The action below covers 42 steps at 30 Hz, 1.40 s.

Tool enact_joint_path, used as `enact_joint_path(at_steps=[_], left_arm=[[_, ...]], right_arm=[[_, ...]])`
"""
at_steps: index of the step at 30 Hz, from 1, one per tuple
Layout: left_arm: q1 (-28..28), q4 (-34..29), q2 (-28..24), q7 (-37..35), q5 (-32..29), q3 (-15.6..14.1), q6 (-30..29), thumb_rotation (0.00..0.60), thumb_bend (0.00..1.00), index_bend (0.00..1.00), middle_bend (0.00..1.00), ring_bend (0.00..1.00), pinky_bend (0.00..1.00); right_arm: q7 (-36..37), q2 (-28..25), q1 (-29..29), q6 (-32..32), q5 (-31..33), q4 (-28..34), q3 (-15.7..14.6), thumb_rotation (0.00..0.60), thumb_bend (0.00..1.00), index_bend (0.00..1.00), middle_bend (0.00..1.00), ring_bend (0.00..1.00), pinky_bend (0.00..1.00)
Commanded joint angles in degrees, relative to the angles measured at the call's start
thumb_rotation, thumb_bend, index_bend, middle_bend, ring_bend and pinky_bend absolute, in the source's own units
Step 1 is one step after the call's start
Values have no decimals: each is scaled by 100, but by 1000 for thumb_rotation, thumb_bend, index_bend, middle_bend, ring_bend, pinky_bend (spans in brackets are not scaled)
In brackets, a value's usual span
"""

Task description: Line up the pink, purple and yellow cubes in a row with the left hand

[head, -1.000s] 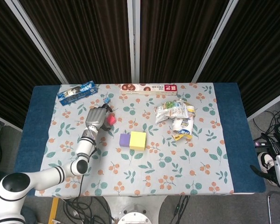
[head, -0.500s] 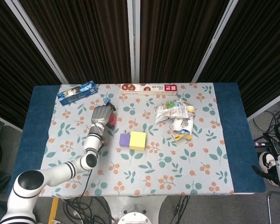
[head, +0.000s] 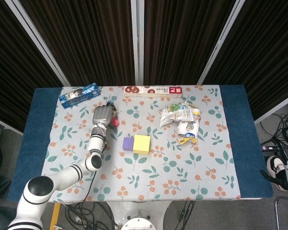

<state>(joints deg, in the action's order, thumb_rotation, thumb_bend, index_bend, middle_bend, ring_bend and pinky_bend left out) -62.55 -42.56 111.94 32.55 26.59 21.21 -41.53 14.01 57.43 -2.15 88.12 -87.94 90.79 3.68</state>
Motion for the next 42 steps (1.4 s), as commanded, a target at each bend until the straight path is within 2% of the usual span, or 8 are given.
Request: enact_joint_path(at_steps=[1, 18, 33, 38, 42], left_arm=[[54, 8, -37, 20, 27, -8, 57, 600, 153, 380, 262, 301, 309], [110, -39, -48, 170, -26, 25, 161, 600, 210, 512, 288, 301, 309], [137, -613, -260, 80, -353, 220, 258, 600, 209, 504, 292, 301, 311], [73, -710, -258, 75, -327, 175, 183, 600, 208, 502, 292, 301, 311], [26, -549, -170, 106, -193, 74, 92, 600, 207, 502, 292, 301, 311]], right_arm=[[5, 7, -6, -2, -13, -5, 0, 600, 26, 94, 170, 12, 115], [11, 6, 1, -8, 6, -8, 7, 600, 26, 94, 170, 12, 115], [13, 8, 7, 5, 4, -11, 13, 600, 26, 94, 170, 12, 115], [8, 6, 14, 7, 6, -6, 9, 600, 26, 94, 170, 12, 115], [6, 0, 19, 9, 15, -7, 12, 600, 26, 94, 170, 12, 115]])
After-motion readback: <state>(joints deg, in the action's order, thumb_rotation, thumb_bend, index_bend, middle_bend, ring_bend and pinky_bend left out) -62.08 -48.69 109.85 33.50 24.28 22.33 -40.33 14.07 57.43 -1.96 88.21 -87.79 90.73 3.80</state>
